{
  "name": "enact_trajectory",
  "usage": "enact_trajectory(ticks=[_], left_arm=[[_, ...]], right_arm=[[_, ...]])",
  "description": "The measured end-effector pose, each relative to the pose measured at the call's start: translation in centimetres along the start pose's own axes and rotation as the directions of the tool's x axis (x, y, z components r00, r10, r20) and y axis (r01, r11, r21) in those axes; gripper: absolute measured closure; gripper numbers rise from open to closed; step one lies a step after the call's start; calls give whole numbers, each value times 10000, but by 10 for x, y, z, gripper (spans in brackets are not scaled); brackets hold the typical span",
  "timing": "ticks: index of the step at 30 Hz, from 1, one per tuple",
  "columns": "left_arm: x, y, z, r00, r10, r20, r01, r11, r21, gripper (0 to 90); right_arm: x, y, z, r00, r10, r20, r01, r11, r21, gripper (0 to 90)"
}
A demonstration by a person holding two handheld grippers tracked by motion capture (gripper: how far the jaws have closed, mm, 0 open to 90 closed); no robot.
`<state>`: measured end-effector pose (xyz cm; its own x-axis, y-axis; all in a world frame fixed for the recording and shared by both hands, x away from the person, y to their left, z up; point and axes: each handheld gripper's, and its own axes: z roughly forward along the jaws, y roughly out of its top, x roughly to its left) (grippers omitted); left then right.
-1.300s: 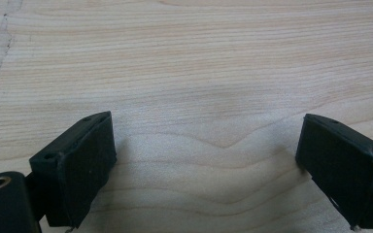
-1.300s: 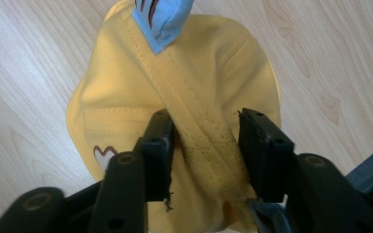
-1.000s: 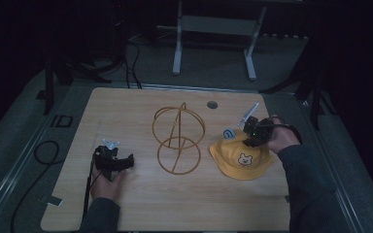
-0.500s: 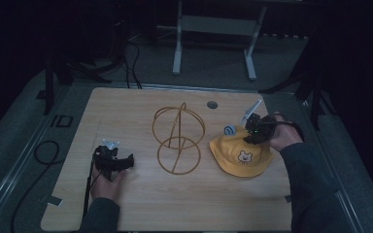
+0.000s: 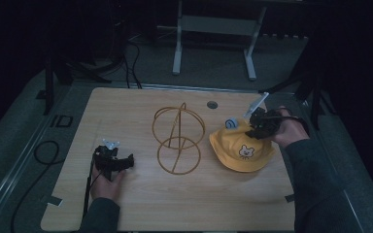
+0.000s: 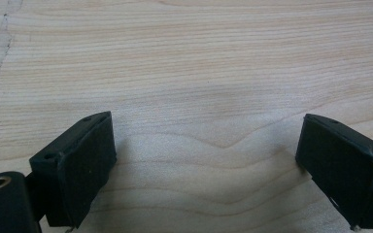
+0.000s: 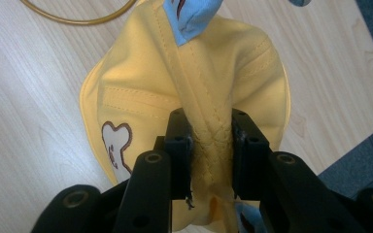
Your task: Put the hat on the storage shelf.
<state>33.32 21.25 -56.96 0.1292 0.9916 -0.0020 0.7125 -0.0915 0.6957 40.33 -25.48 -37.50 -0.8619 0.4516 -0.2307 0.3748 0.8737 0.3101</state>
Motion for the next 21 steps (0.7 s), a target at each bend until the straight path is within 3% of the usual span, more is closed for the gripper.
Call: enact_trajectory(ticks=[13, 21], left_arm=[[0, 0, 0, 10000, 2, 3, -2, 10000, 7, 72], [0, 0, 0, 10000, -3, 3, 3, 10000, 5, 72]], right_arm=[[-3, 1, -21, 9999, 14, 127, -12, 9999, -150, 731], [0, 6, -29, 9997, -213, 134, 215, 9997, -128, 731]])
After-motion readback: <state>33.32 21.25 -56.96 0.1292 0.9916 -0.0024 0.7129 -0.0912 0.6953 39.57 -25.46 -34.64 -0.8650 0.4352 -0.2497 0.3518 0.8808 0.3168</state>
